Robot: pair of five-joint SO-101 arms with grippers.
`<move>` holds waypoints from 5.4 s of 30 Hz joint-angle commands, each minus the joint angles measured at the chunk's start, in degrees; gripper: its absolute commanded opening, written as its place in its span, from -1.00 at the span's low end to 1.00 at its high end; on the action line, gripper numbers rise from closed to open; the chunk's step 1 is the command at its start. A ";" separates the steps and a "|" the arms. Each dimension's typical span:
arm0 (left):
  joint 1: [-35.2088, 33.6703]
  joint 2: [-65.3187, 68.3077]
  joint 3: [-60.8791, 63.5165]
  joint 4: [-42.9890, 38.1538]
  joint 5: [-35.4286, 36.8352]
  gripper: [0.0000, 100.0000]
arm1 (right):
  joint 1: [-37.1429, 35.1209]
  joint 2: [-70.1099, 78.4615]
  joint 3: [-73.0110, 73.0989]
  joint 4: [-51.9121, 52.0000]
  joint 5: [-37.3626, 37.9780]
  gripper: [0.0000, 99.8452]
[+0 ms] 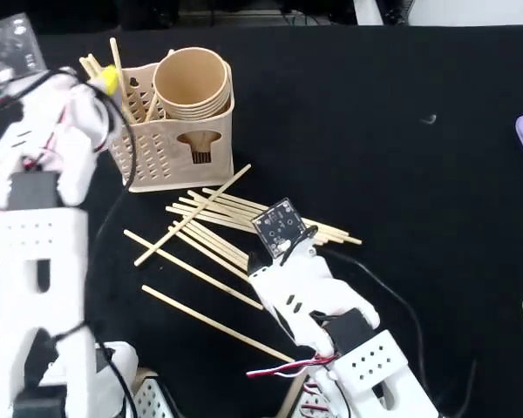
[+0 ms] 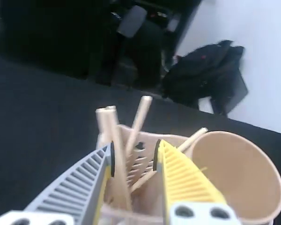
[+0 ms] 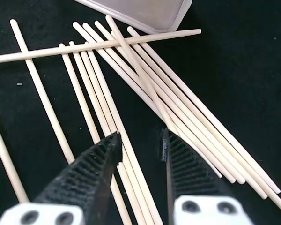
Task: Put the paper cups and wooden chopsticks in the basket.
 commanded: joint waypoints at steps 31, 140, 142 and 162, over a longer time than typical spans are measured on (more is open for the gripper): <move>-20.18 -18.20 39.43 8.62 -10.02 -0.68 | -23.21 35.82 -12.18 -5.36 10.37 -0.60; -20.26 -18.20 39.52 8.62 -10.02 -0.68 | -36.31 55.25 -22.73 1.14 7.03 -0.98; -20.26 -18.20 39.52 8.62 -10.02 -0.68 | -36.92 55.60 -22.55 0.97 7.03 -0.95; -20.00 -18.20 41.01 8.18 -10.02 -0.68 | -32.18 48.92 -22.81 5.54 7.38 -0.98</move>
